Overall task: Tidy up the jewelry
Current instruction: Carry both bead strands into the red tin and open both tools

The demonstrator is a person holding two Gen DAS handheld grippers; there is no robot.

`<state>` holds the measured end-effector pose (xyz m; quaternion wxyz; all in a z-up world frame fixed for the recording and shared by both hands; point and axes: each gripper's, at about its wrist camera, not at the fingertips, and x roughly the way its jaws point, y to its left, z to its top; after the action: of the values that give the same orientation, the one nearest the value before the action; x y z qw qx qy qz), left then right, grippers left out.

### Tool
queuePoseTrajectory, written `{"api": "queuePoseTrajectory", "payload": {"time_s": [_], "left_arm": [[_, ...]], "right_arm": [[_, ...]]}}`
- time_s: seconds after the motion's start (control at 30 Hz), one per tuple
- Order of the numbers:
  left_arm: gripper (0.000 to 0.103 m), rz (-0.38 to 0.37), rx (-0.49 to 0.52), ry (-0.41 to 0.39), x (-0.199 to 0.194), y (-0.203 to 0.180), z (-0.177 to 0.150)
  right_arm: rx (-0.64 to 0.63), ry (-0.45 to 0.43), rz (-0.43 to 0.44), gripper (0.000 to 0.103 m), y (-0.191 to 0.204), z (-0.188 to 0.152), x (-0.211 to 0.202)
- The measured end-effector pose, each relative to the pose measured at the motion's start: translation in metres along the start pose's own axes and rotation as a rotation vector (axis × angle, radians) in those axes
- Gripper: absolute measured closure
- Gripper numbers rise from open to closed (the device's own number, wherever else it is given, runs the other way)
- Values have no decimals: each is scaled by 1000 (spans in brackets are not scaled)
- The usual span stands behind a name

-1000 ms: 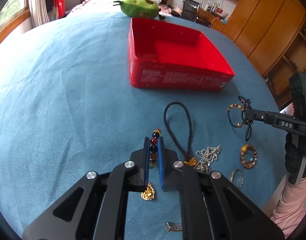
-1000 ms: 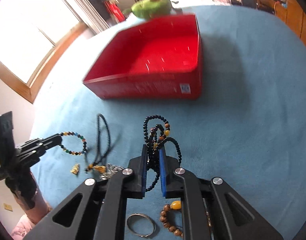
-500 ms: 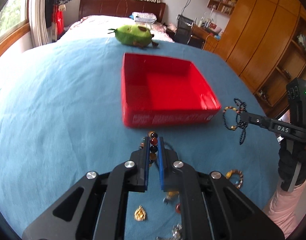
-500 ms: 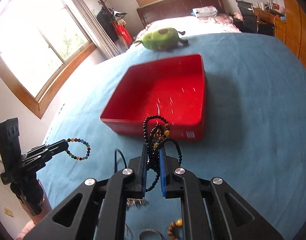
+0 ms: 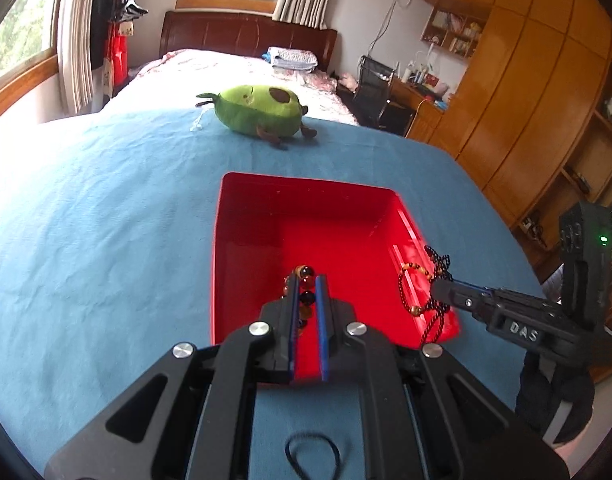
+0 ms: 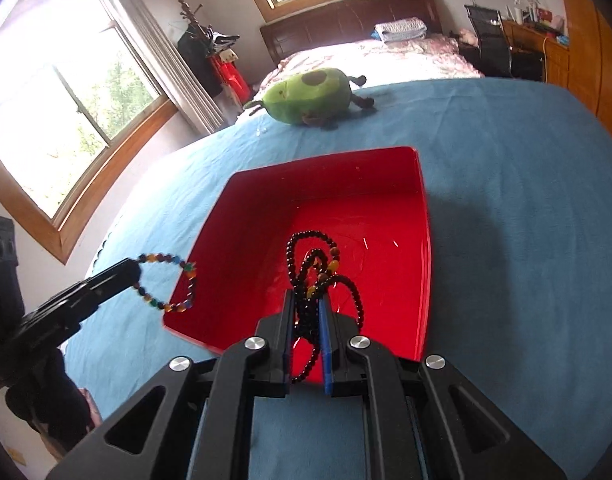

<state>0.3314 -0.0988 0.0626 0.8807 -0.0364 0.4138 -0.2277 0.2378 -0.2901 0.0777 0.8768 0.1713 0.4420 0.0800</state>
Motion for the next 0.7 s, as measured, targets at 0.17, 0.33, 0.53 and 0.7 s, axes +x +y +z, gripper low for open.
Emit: {"api": "queuePoseTrajectory", "payload": {"time_s": [0.17, 0.33, 0.53, 0.7], "left_arm": [[97, 20, -5, 68, 45, 11, 2], [97, 44, -16, 108, 65, 21, -4], [91, 75, 0, 112, 69, 22, -7], [69, 89, 8, 91, 64, 21, -7]], "right_arm": [[-16, 50, -42, 92, -5, 1, 30], [-20, 48, -79, 92, -10, -1, 39], [-25, 55, -96, 82, -13, -4, 43], [-30, 34, -94, 78, -12, -1, 36]]}}
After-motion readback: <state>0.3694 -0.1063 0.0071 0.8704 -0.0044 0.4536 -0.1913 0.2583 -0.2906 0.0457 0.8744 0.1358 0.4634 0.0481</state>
